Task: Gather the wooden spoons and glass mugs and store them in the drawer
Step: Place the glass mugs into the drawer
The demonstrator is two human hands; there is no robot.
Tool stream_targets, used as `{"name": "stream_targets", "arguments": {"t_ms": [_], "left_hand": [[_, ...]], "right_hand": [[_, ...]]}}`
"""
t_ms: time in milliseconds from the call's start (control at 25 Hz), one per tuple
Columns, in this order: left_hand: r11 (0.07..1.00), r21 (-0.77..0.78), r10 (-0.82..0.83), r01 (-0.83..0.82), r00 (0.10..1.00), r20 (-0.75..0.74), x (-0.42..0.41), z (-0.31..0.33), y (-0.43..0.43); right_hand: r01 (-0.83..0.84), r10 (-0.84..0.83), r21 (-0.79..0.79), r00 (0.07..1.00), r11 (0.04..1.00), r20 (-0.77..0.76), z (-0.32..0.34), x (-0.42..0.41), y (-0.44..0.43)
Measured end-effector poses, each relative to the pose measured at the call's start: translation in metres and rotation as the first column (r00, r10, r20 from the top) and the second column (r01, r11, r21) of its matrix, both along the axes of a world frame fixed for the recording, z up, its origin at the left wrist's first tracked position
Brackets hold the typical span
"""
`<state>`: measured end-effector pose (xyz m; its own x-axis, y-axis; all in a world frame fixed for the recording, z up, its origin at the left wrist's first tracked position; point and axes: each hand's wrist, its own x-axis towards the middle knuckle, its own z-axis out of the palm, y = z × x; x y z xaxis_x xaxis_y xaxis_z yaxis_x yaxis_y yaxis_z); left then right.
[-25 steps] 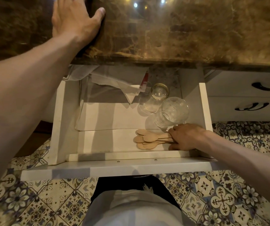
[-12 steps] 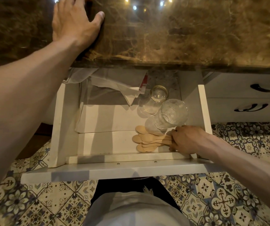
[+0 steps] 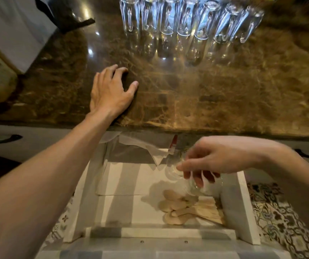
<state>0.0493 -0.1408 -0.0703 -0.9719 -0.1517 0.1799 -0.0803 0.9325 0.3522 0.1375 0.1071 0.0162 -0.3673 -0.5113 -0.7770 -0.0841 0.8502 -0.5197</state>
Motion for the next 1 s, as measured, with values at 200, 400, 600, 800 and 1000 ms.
{"name": "stream_targets", "arguments": {"t_ms": [200,400,600,800,1000], "left_hand": [[0.996,0.083,0.009,-0.012,0.999,0.032,-0.005,-0.001,-0.004],[0.783,0.612,0.141,-0.109,0.990,-0.005,-0.059,0.030,-0.017],[0.681,0.726,0.189,-0.090,0.980,-0.055,-0.122,0.045,-0.024],[0.668,0.741,0.156,-0.076,0.987,-0.039,-0.156,0.027,-0.023],[0.716,0.698,0.131,0.013,0.980,-0.153,-0.173,0.032,-0.022]], "right_hand": [[0.444,-0.618,-0.544,0.764,0.712,-0.185,0.021,-0.079,-0.033],[0.510,-0.803,-0.709,0.580,0.487,-0.135,0.022,-0.156,-0.087],[0.636,-0.910,-0.713,0.414,0.296,-0.008,0.002,-0.227,-0.123],[0.674,-0.922,-0.667,0.384,0.317,-0.051,-0.024,-0.268,-0.141],[0.627,-0.906,-0.673,0.391,0.391,-0.162,-0.033,-0.289,-0.156]]}}
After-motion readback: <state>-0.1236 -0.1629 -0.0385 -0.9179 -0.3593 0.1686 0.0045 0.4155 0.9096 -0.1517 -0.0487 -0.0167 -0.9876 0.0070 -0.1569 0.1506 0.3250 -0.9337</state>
